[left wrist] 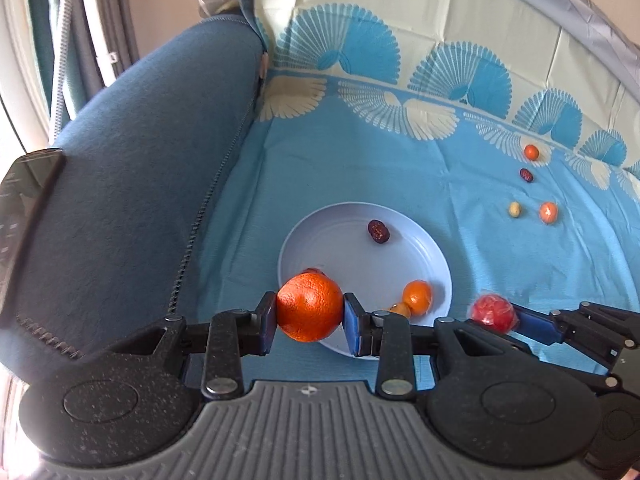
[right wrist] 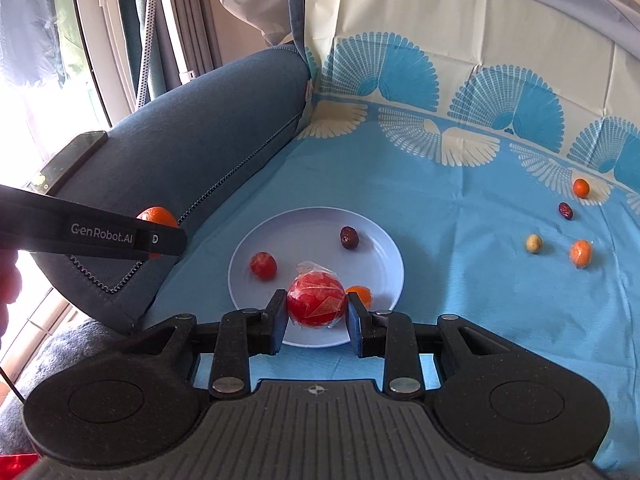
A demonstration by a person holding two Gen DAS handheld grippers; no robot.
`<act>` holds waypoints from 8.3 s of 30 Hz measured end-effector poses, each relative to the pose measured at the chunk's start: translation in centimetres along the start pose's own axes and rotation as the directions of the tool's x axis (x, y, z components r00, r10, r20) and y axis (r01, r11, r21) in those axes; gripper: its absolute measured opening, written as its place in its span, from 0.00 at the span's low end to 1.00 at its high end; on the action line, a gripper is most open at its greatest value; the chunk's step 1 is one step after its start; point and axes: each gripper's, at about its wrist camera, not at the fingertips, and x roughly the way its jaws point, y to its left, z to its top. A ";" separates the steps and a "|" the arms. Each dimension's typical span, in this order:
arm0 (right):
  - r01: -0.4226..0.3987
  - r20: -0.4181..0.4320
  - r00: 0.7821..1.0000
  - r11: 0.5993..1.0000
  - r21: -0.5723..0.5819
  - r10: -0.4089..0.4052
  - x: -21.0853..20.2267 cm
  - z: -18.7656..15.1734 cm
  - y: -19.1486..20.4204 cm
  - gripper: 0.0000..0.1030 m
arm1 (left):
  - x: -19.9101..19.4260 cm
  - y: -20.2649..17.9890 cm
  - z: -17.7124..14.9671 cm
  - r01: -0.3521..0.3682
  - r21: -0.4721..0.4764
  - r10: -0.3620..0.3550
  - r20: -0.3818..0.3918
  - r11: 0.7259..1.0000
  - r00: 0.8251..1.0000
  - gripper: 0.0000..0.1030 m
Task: Organize fruits
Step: 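Carry the tangerine and plum over the plate and open both tools, then lift both tools away from the plate toward the remaining fruits, then grasp the tan round fruit with the left tool while the right tool grasps a wrapped tangerine, then carry the tan fruit and wrapped tangerine over the plate and open both tools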
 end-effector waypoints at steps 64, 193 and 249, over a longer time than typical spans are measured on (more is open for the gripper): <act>0.138 0.182 0.975 0.989 -0.060 -0.125 -16.0 -6.0 3.2 0.99 | -13.7 -1.9 -8.8 -0.117 0.023 0.112 0.164 0.993 0.980 1.00; -0.027 0.127 0.991 0.995 -0.101 0.040 -16.3 -6.9 1.7 0.37 | -12.0 -3.1 -8.5 0.033 0.088 -0.030 -0.037 0.996 0.999 0.26; 0.019 -0.066 0.998 0.999 -0.047 -0.022 7.6 1.2 -3.7 0.37 | 11.6 -2.3 3.6 0.016 -0.012 -0.018 -0.220 1.000 0.975 0.26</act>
